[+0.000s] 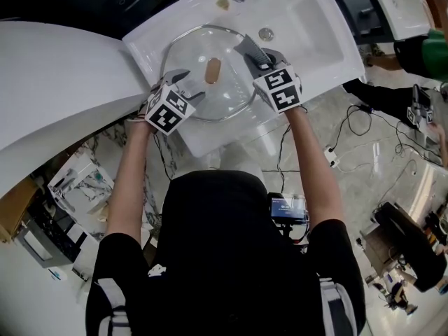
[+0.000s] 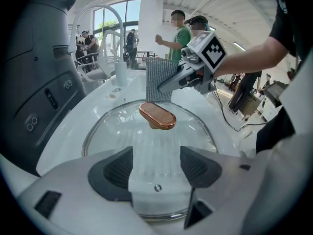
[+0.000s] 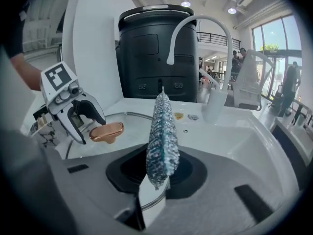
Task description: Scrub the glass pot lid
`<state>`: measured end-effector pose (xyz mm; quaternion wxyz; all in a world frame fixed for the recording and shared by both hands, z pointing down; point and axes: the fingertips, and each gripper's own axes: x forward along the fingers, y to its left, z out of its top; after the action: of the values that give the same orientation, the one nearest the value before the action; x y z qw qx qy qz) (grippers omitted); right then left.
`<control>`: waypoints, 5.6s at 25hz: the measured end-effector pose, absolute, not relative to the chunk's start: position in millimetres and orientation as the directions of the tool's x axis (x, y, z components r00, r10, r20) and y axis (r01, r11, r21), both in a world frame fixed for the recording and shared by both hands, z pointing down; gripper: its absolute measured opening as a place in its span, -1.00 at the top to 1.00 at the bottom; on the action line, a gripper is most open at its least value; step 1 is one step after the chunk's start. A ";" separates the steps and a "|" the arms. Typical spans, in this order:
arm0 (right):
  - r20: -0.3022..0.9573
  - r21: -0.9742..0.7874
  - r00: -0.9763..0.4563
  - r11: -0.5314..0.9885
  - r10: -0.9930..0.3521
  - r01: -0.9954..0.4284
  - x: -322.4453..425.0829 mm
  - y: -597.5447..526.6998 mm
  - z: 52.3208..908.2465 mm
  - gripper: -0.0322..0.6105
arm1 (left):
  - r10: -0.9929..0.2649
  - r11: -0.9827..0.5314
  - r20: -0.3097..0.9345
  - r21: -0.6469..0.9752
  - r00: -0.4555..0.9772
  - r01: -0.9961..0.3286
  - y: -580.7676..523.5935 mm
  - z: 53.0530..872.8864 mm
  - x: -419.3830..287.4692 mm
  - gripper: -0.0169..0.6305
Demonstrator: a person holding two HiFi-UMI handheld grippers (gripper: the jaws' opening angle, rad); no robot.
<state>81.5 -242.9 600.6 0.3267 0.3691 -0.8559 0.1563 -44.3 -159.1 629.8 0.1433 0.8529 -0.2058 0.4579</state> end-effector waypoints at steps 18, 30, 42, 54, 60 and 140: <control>0.660 0.056 -0.523 0.729 -0.540 -0.682 72.1 -223.6 601.2 0.69 | -0.220 -0.877 0.834 0.058 0.506 -0.477 -159.0 629.2 -43.4 0.10; 0.654 0.020 -0.546 0.733 -0.524 -0.680 64.7 -207.5 597.8 0.69 | -0.220 -0.878 0.828 0.062 0.516 -0.474 -159.8 629.4 -43.5 0.10; 0.657 -0.013 -0.558 0.733 -0.507 -0.680 57.5 -186.9 593.0 0.69 | -0.221 -0.883 0.825 0.058 0.520 -0.466 -156.4 627.0 -46.2 0.10; 0.654 -0.072 -0.583 0.728 -0.482 -0.682 50.5 -166.1 590.4 0.69 | -0.227 -0.883 0.822 0.052 0.523 -0.467 -158.2 626.9 -44.5 0.10; 0.660 -0.119 -0.603 0.731 -0.448 -0.672 43.4 -153.1 590.3 0.69 | -0.242 -0.882 0.808 0.048 0.537 -0.469 -157.8 627.1 -44.5 0.10; 0.139 0.191 -0.432 0.453 -0.891 -0.871 24.1 40.6 240.9 0.69 | -0.744 -0.669 0.055 -0.079 0.666 -0.740 47.4 229.3 -55.3 0.92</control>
<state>24.1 40.6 240.9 0.1100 0.5212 -0.8451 -0.0450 -55.3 47.4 229.3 -0.0247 0.9125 -0.4063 0.0413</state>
